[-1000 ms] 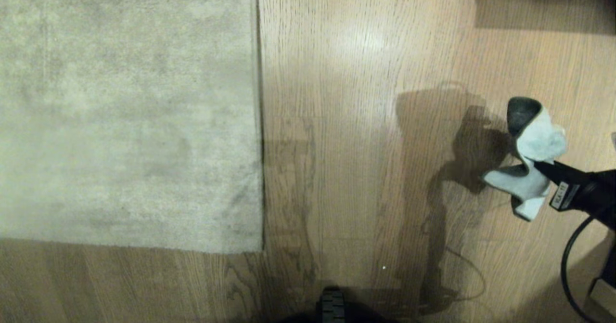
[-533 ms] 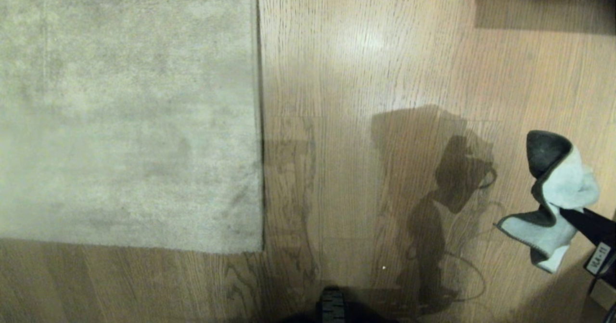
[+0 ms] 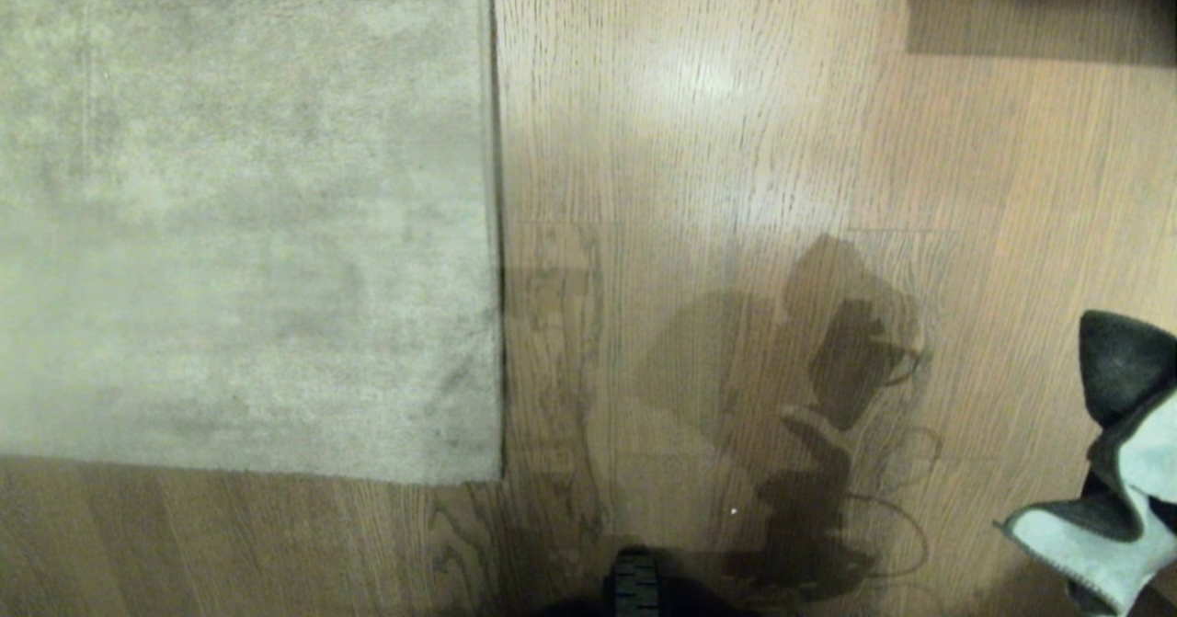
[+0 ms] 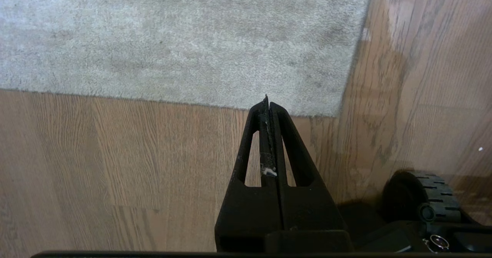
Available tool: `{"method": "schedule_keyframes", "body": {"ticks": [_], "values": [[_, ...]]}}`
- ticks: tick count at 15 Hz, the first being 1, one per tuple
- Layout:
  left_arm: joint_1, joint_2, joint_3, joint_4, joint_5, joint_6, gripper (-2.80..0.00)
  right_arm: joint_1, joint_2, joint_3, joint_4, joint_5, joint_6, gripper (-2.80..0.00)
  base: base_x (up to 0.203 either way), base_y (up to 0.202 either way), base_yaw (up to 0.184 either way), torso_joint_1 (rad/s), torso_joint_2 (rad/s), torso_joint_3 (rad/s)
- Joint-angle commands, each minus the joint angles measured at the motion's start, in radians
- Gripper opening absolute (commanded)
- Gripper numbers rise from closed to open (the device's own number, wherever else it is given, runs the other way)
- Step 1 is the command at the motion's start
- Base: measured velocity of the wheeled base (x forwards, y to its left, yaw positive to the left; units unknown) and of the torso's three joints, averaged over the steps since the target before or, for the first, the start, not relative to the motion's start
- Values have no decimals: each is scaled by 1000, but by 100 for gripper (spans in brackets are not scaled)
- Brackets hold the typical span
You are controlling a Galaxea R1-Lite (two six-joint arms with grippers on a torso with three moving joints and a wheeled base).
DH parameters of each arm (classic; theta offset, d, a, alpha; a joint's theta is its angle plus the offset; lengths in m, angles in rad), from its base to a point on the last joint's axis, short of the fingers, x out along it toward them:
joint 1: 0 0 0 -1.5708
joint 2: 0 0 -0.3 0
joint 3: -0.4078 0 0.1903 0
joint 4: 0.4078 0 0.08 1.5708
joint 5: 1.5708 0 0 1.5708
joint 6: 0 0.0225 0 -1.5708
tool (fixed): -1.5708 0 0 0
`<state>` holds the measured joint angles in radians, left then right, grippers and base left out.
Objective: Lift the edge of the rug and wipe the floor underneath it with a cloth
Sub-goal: Pick up the rag, then lift up the carpet
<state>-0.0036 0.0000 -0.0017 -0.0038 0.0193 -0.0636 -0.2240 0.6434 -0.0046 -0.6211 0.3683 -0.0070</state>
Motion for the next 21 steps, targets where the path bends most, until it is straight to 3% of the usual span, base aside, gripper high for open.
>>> {"method": "schedule_keyframes", "body": {"ticks": [1, 5, 8, 10, 16, 21], "values": [[1, 2, 0, -1, 1, -1, -280, 0, -304, -19, 206, 0, -4, -280, 0, 0, 0, 0, 0, 0], [1, 1, 0, -1, 1, -1, -280, 0, -360, -27, 321, -107, -44, -280, 0, 0, 0, 0, 0, 0], [1, 2, 0, -1, 1, -1, -280, 40, -358, 4, 399, -311, -90, -280, 0, 0, 0, 0, 0, 0], [1, 2, 0, -1, 1, -1, -280, 93, -357, 5, 464, -402, -107, -280, 0, 0, 0, 0, 0, 0], [1, 0, 0, -1, 1, -1, -280, 211, -492, 5, 600, -366, -93, -280, 0, 0, 0, 0, 0, 0], [1, 2, 0, 0, 1, -1, -280, 226, -643, 5, 609, -359, -64, -280, 0, 0, 0, 0, 0, 0]]}}
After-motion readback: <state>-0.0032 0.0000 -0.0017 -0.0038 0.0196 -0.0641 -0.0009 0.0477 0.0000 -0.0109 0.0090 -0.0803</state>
